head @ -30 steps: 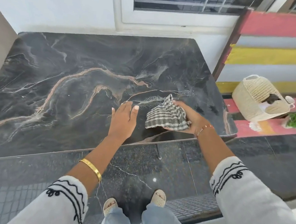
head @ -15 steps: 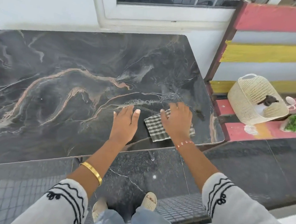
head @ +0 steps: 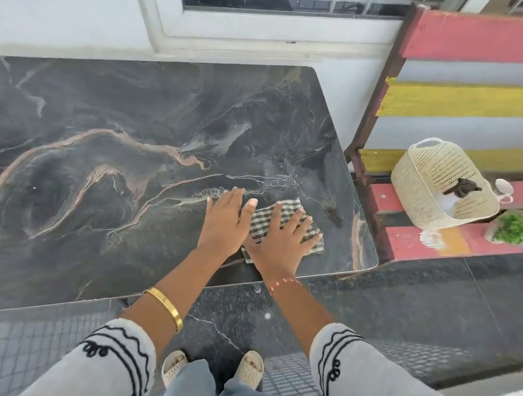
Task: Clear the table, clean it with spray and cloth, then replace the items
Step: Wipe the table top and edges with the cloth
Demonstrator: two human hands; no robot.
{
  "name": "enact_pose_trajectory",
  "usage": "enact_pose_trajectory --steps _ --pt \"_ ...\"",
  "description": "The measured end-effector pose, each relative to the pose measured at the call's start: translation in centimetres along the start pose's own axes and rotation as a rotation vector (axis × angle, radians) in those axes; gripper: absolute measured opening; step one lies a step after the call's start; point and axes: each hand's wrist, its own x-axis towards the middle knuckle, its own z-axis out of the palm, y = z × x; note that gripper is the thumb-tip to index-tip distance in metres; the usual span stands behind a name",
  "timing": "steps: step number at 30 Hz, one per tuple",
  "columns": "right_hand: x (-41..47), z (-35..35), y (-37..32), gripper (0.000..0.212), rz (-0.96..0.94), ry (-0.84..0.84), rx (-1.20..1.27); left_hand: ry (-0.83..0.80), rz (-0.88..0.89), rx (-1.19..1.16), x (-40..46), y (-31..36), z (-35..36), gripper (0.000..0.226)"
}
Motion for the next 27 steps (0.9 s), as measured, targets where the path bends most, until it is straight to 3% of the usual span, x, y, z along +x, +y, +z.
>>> enact_pose_trajectory --steps 7,17,27 --pt "3.8 -0.4 0.0 0.102 -0.125 0.059 -0.034 -0.017 0.012 -0.006 3.2 -0.5 0.4 0.052" --pt "14.1 -1.9 -2.5 0.092 -0.164 0.114 -0.086 0.006 0.021 -0.038 11.4 -2.5 0.3 0.051" --pt "24.5 -3.9 -3.4 0.077 -0.155 0.145 -0.123 0.01 0.118 0.079 18.4 -2.2 0.3 0.084"
